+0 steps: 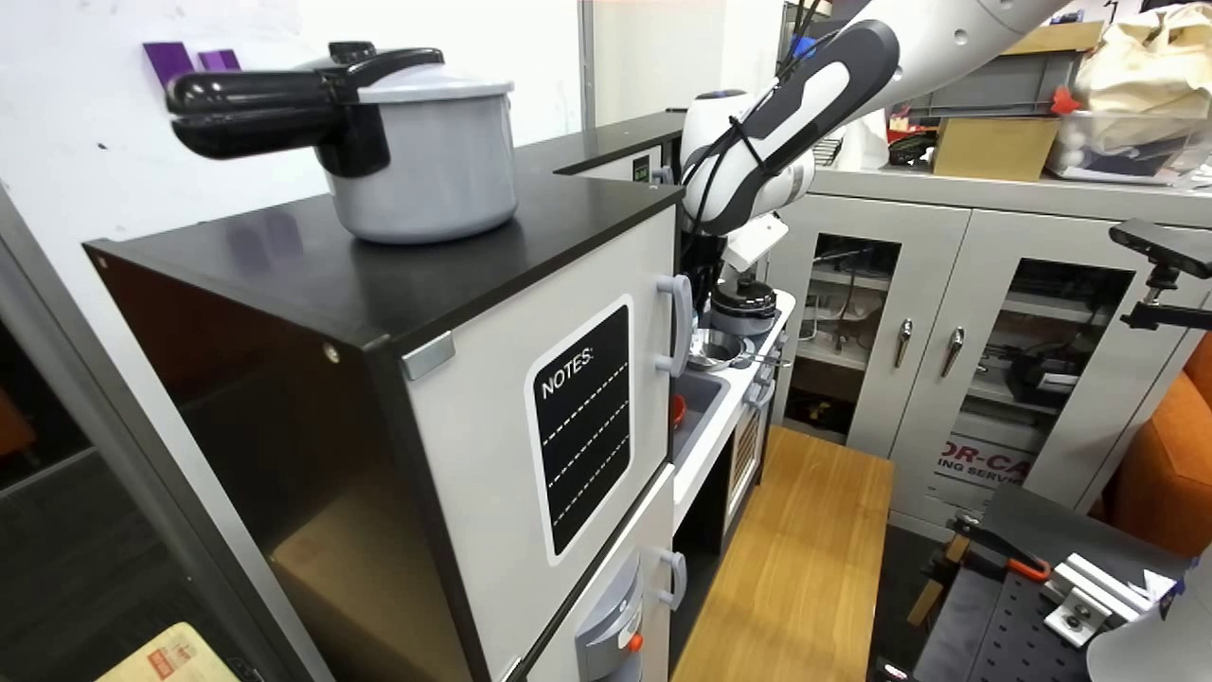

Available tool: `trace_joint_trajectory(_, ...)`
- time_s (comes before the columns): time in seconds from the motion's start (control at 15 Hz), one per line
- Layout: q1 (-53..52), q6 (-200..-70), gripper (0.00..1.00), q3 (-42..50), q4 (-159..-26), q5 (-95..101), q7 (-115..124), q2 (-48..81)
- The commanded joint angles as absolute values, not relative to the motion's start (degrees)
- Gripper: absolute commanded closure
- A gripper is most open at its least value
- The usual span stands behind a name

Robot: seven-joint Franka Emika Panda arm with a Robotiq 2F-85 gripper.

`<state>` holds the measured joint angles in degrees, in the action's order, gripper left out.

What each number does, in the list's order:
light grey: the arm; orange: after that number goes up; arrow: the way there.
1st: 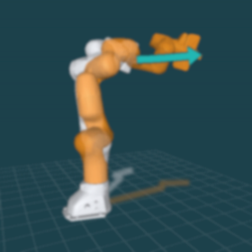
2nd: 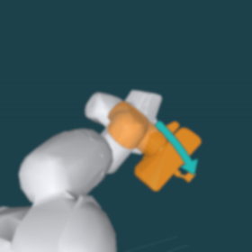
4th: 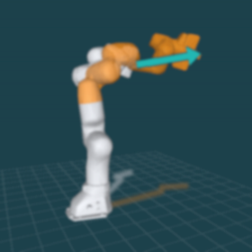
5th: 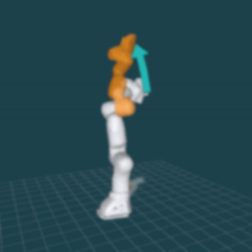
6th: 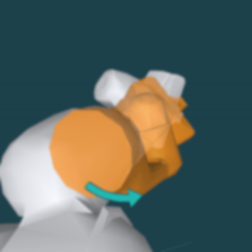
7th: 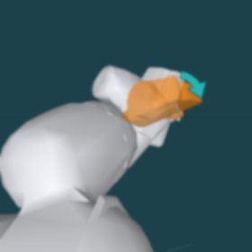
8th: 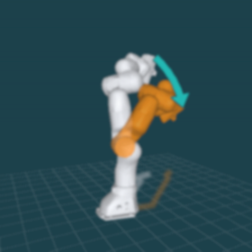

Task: Take the white bottle from the pan and put it in the dish in the sink

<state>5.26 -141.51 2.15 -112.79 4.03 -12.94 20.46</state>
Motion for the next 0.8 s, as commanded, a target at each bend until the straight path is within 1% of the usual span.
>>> trace_joint_trajectory(0.0,6.0,-142.2,0.87,0.7,-115.0,2.0,-15.4,17.1)
trace_joint_trajectory(0.73,4.2,-142.8,0.87,-2.4,-125.9,-2.6,-22.2,7.2)
